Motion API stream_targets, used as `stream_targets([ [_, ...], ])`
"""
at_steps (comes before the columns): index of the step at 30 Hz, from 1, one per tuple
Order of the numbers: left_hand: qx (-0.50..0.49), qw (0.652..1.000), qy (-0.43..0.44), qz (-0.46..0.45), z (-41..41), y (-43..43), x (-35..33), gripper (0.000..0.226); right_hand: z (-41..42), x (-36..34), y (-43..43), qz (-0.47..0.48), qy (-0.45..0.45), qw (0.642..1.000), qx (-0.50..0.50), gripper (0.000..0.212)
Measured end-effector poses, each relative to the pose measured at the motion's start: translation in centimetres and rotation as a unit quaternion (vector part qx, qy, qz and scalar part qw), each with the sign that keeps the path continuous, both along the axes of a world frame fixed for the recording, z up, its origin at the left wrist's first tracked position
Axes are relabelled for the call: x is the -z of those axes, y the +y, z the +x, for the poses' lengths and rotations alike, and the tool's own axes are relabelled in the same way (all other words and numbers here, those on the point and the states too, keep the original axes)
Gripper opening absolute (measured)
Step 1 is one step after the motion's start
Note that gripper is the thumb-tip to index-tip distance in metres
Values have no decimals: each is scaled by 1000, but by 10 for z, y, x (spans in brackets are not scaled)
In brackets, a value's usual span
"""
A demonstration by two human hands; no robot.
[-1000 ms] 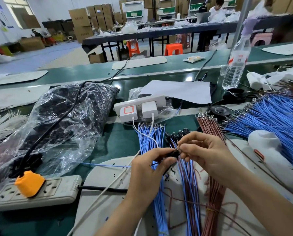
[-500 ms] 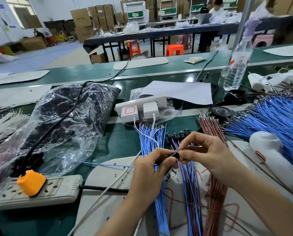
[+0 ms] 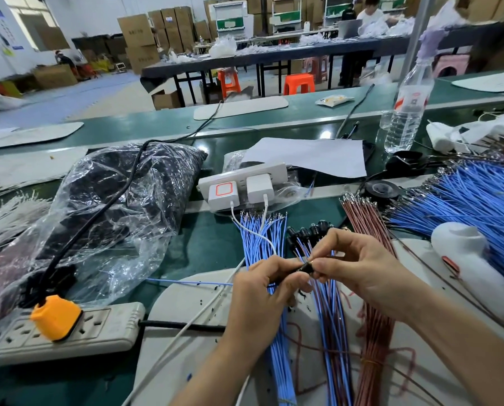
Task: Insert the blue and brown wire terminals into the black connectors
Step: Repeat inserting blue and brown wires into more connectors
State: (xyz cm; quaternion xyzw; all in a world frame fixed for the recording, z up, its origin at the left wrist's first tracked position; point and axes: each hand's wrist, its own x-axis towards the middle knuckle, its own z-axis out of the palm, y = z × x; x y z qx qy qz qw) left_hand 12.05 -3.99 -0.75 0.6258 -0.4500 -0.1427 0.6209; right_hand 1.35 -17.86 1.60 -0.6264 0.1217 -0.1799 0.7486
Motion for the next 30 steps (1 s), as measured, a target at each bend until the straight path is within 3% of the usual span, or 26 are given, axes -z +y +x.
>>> stream_targets([
  [5,13,1000,6,-12,1,0,3,4,0,2,2,60,0,998,-6,10],
  [9,28,999,-24,-2,3,0,5,9,1,2,3,84,14,996,-13,8],
  [13,37,999,6,-11,3,-1,6,14,2,3,6,117,-4,993,-28,14],
  [16,23,1000,-10,-14,0,-3,9,18,5,2,14,64,-46,994,-81,25],
  [18,14,999,10,-30,0,-4,10,17,8,0,18,42,-52,996,-61,32],
  [21,20,999,-3,-31,0,-4,4,10,7,1,15,108,-52,993,-14,37],
  [26,-9,998,-62,-29,0,-4,2,16,4,3,14,148,27,987,-55,38],
  [30,-13,995,-95,-25,2,-3,1,19,0,0,18,109,55,984,-130,44],
])
